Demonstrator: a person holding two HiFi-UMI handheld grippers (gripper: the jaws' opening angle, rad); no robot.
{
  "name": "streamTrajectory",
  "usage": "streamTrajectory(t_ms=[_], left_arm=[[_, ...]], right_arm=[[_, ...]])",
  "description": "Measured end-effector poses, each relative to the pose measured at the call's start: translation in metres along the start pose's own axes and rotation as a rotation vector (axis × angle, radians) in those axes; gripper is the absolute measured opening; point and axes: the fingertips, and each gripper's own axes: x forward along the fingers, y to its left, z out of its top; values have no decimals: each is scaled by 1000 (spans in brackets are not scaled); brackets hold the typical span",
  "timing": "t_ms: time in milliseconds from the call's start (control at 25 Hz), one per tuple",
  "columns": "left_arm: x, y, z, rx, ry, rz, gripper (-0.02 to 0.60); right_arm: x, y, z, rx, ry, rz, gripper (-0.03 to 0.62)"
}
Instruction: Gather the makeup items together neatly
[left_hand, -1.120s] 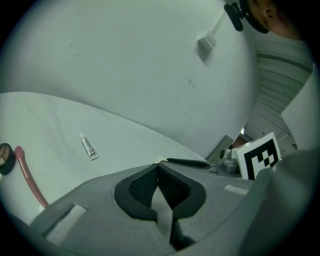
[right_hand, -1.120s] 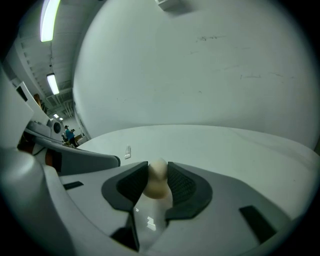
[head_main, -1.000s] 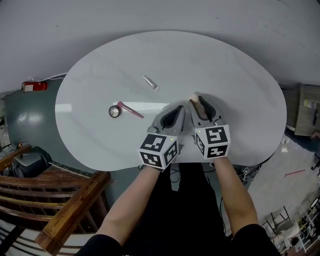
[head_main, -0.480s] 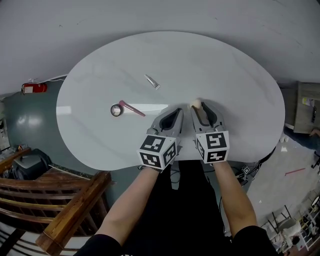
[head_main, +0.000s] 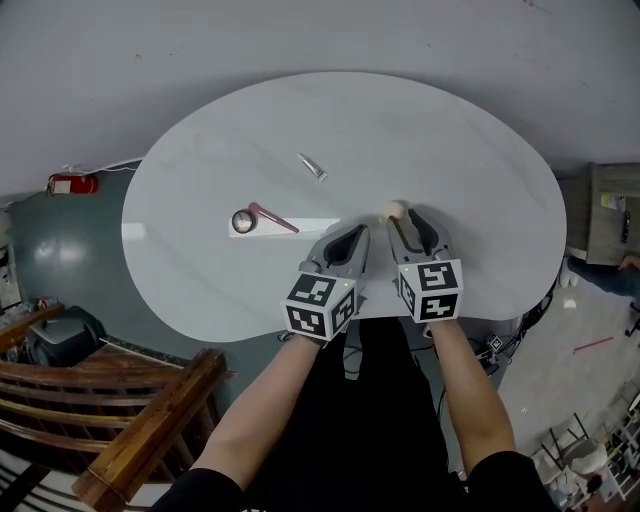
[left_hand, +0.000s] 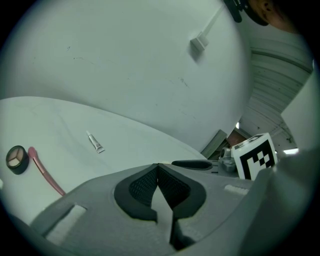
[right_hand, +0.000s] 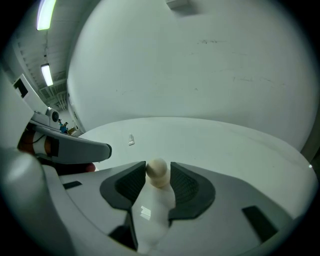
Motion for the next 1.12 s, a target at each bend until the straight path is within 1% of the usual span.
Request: streamTrajectory(t_ms=[280, 440, 520, 680, 840, 1120], left_arm=[[-18, -5, 2, 12, -14, -6, 9], [-30, -9, 7, 22, -37, -7, 9], [-40, -11, 11, 36, -53, -5, 9], [-63, -9, 18, 67, -91, 22, 9], [-84, 1, 22, 73, -127, 63, 9], [-115, 37, 18, 33, -168, 147, 9]], right_arm=[[-23, 5, 7, -1, -16, -32, 158], [-39, 13, 19, 6, -52, -39, 153], [-48, 23, 28, 7, -81, -32, 138], [-59, 52, 44, -3, -131, 8, 120], [-59, 80, 55, -32, -149, 63, 115], [-38, 136, 58, -111, -125, 171, 100]])
